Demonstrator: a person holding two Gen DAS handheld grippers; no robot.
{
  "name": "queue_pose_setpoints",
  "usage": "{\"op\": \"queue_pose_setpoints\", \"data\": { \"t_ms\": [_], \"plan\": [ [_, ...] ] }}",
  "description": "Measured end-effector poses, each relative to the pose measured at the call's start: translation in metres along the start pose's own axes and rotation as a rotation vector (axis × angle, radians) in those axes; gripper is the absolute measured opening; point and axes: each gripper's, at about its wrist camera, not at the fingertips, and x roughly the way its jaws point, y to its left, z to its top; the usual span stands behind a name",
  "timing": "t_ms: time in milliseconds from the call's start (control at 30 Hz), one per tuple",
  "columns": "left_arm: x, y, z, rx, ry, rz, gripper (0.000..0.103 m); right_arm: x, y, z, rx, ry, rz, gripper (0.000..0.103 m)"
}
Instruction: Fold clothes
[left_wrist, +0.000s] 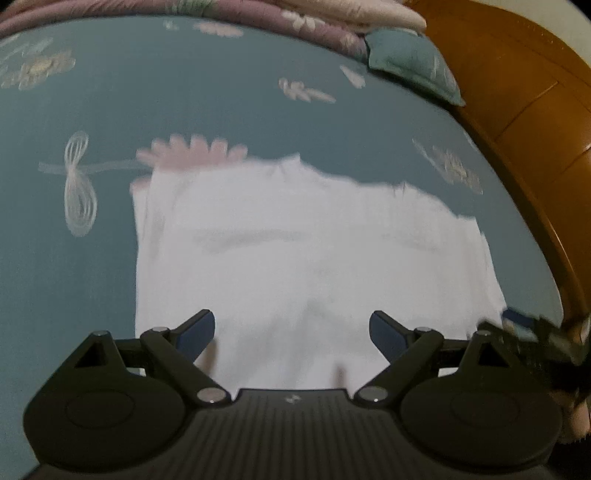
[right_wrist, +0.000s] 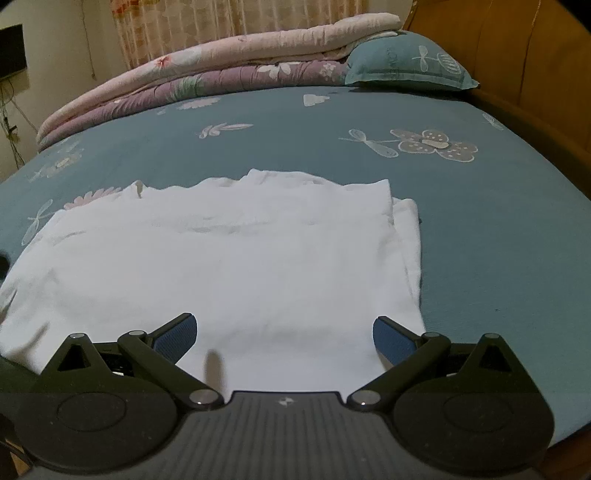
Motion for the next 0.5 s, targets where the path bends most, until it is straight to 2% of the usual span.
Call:
{"op": "queue_pose_setpoints", "data": {
  "t_ms": [100,200,367,500],
  "plan": [
    [0.009,-0.007,0.017,0.021,-0.028,0.006,0.091,-0.002,-0.007,0.003,0.052,-0.014,0.031,0.103],
    [0.025,-0.010,0.020,0.026,-0.038,0.005,0.092,0.001,-0.013,0.007,0.089,-0.024,0.049,0.103],
    [0.058,-0.001,0.009,-0.017,0.018,0.058,0.092,0.013,-0.021,0.013,0.119,-0.006,0.019,0.103],
    [0.057,0.001,0.007,-0.022,0.000,0.028,0.098,0.011,-0.022,0.042,0.111,-0.091,0.058,0.103]
  ]
}}
